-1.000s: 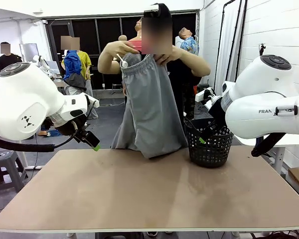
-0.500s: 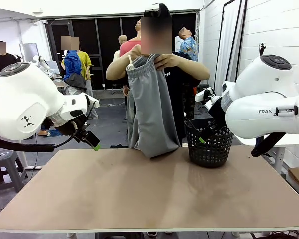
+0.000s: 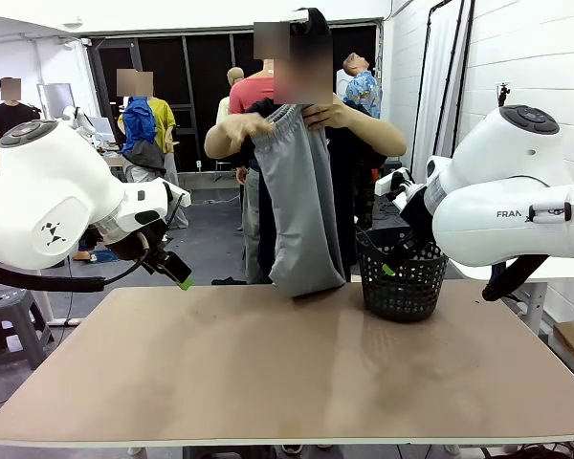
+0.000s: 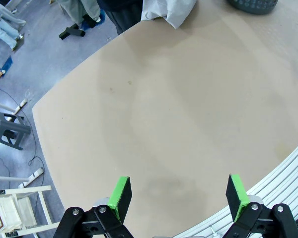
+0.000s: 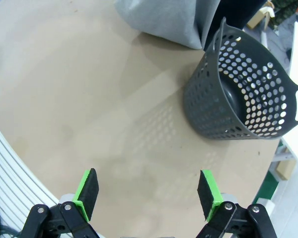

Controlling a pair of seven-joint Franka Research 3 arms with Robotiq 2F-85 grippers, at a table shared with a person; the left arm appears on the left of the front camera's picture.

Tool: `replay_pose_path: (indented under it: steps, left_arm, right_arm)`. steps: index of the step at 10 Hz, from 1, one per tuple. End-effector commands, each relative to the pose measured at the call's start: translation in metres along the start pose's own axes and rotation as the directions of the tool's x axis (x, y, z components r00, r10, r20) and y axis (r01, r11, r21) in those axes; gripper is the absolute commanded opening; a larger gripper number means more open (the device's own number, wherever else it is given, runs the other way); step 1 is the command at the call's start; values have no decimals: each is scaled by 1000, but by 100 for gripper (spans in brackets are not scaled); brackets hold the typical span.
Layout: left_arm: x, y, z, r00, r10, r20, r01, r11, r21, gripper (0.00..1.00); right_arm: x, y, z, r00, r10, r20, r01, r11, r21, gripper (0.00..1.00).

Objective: Fold the training pants.
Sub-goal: Grab both ends of the Training pants handed by a person.

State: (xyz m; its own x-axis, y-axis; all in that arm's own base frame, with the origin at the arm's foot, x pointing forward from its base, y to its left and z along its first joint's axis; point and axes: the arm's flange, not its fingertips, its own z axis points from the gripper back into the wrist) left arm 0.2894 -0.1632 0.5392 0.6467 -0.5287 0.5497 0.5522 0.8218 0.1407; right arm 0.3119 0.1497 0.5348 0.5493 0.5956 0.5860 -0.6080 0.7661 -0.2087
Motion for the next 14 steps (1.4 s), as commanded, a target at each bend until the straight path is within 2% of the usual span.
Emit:
replay_pose_path:
  steps: [1,14]
  left_arm:
    - [0,1,-2,1000,-11,4,11,1000,-2,100]
    - [0,1,-2,1000,-11,4,11,1000,-2,100]
  right_arm:
    - [1,-1,0,1000,-3,6,3,1000,-7,100]
    - [1,-1,0,1000,-3,6,3,1000,-7,100]
